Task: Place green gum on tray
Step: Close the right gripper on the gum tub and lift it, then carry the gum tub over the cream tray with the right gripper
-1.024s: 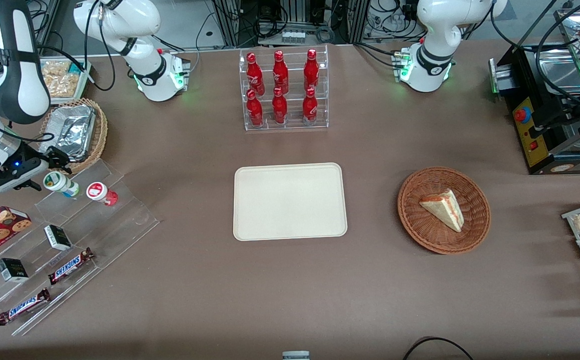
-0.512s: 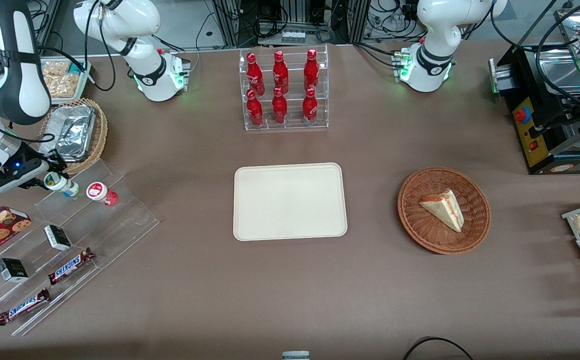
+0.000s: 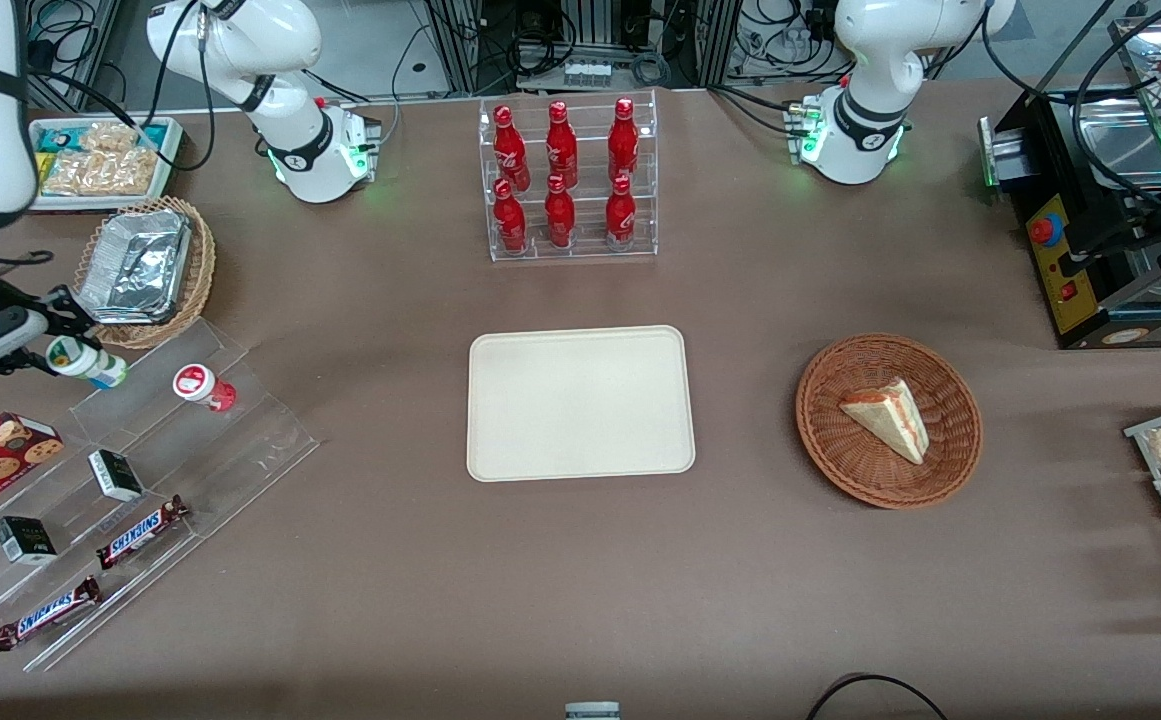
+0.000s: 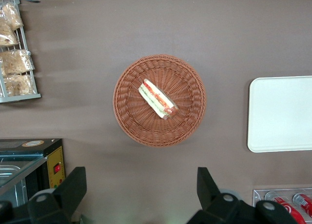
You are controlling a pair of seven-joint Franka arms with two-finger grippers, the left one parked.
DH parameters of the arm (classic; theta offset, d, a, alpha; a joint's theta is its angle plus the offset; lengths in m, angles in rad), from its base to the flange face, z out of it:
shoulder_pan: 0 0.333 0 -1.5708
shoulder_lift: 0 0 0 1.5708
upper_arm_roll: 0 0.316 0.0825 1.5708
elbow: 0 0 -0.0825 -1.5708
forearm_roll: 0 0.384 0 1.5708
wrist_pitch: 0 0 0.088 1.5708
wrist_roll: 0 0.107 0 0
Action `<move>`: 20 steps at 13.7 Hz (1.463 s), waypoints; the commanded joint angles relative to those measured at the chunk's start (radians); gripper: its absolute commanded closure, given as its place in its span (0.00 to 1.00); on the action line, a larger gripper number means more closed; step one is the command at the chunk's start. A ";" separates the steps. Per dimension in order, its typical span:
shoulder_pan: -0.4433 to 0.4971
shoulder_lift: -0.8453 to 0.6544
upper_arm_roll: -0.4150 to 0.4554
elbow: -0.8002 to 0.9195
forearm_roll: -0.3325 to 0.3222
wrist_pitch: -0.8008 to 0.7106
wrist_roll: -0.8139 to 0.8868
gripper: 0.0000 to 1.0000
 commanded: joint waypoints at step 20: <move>0.856 0.508 0.001 0.519 0.062 -0.033 1.501 1.00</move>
